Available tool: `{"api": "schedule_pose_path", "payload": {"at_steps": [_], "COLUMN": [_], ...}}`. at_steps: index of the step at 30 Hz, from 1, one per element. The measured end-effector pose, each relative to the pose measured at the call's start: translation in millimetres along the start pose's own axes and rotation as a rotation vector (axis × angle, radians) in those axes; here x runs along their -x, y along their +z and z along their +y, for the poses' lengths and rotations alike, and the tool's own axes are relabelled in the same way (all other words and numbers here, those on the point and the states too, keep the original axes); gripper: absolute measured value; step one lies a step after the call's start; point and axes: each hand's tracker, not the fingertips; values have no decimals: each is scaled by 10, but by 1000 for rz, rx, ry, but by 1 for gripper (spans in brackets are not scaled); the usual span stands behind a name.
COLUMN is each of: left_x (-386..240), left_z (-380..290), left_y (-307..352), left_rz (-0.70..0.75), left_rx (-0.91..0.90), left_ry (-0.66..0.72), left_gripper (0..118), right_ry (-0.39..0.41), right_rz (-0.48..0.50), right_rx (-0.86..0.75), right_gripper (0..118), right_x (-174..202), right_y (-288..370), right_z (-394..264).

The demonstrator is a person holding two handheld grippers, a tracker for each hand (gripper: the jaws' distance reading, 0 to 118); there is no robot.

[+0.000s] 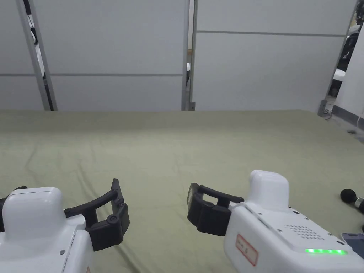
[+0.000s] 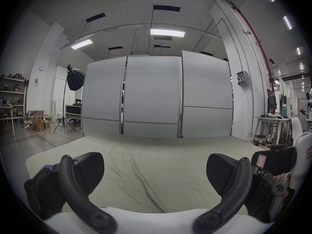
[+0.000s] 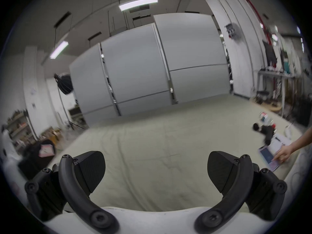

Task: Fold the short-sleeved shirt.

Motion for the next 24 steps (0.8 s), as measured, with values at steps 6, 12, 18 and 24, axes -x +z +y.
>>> {"api": "schedule_pose_path", "payload": {"at_steps": [6,12,18,24], "left_x": [-17,-15,0,-15], "left_z": [-30,-36,-38,-41], "left_y": [-41,-27,-15,-1], "left_rz": [-1,-2,3,1], "left_rx": [12,15,10,14], "left_ry": [-6,-17,-12,-9], "left_gripper": [118,118,118,118], "right_ry": [41,-21,135,106], "right_rz": [-64,-1,-145,-140], "right_rx": [34,24,-141,46], "right_gripper": [118,118,118,118], "right_x": [112,88,210,217], "right_y": [-14,27,111,28], "right_z": [72,49,-39,41]}}
